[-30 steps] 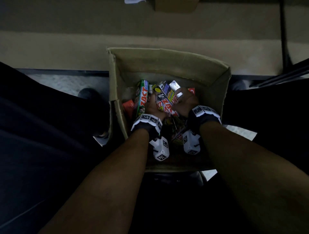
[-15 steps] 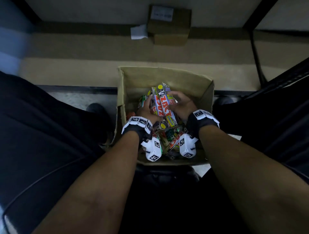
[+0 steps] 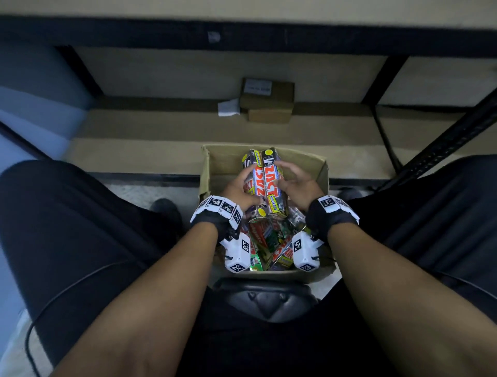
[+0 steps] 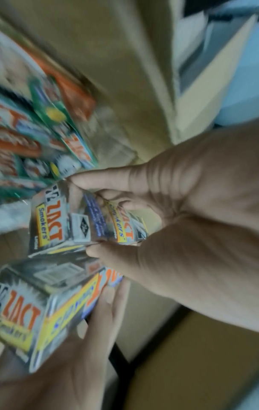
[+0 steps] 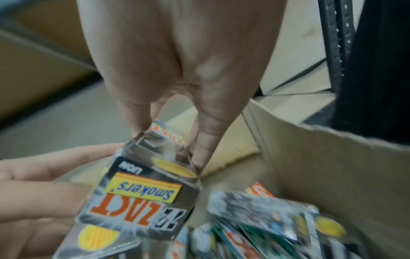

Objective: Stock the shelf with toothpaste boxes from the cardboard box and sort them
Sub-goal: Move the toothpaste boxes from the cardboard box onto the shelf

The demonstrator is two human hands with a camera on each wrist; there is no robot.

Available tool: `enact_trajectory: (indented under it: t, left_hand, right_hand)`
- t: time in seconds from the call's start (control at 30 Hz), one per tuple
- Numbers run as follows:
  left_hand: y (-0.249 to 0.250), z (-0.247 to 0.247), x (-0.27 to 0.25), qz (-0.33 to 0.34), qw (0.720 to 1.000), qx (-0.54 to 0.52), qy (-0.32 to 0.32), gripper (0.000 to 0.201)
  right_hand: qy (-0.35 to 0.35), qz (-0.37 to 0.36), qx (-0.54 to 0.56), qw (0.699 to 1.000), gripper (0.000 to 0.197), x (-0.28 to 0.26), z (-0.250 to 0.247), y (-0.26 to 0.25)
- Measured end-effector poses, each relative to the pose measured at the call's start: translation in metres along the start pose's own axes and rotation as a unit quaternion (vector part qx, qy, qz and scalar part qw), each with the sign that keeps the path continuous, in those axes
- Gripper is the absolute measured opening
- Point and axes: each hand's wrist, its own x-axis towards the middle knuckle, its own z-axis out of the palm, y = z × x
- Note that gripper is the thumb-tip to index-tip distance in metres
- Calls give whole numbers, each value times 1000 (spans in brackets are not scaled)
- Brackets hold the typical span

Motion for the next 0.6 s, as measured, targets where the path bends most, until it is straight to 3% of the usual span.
enact_trajectory:
  t: [0.6]
  left_hand:
    - [139,-66,-55,158,987,36,-2,88]
  right_hand:
    - [59,-121,-10,991,40,-49,-59,-131]
